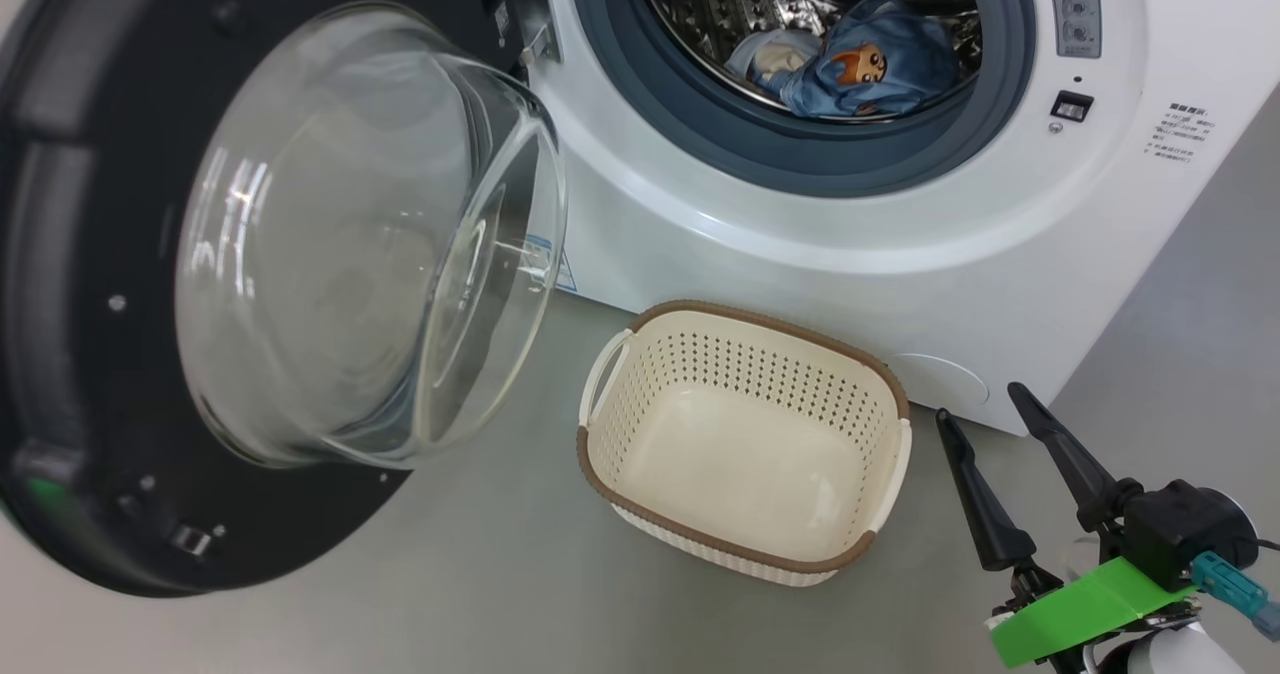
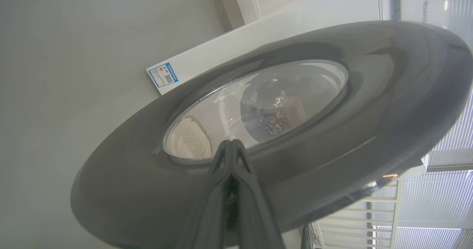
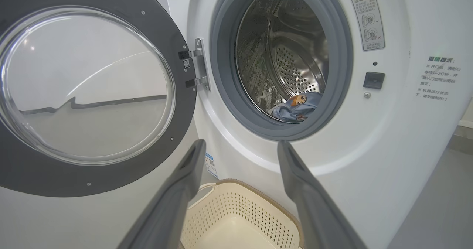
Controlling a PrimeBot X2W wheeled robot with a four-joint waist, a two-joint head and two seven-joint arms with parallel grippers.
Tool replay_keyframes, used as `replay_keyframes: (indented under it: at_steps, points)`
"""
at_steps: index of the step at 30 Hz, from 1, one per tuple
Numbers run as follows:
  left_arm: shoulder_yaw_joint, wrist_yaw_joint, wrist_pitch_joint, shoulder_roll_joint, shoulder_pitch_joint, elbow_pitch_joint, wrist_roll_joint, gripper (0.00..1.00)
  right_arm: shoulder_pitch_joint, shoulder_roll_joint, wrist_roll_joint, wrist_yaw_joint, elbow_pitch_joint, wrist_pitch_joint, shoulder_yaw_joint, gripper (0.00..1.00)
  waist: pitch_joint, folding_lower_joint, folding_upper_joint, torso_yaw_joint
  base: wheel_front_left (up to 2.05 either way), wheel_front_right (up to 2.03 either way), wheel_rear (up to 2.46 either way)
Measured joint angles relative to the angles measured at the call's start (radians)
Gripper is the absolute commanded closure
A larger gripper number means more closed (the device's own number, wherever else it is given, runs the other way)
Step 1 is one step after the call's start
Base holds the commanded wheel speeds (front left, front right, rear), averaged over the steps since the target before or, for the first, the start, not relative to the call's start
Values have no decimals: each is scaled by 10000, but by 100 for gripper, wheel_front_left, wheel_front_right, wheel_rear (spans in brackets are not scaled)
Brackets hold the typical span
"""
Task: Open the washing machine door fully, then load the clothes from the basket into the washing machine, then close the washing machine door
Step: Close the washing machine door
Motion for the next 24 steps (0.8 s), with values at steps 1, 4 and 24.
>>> replay_keyframes:
  at_steps: [1,4,24]
  points:
    - [-31,2,75,-29,89,-174,0,100,13,2,0,0,0,0,-17,0,-32,0,0,0,0,0,0]
    - [-82,2,276,-98,413,-755,0,100,111,10,0,0,-48,0,-86,0,-111,0,0,-26,0,0,0]
    - [-857,4,1262,-798,1870,-4107,90,100,631,251,0,0,-203,0,-704,0,-539,0,0,-836,0,0,0]
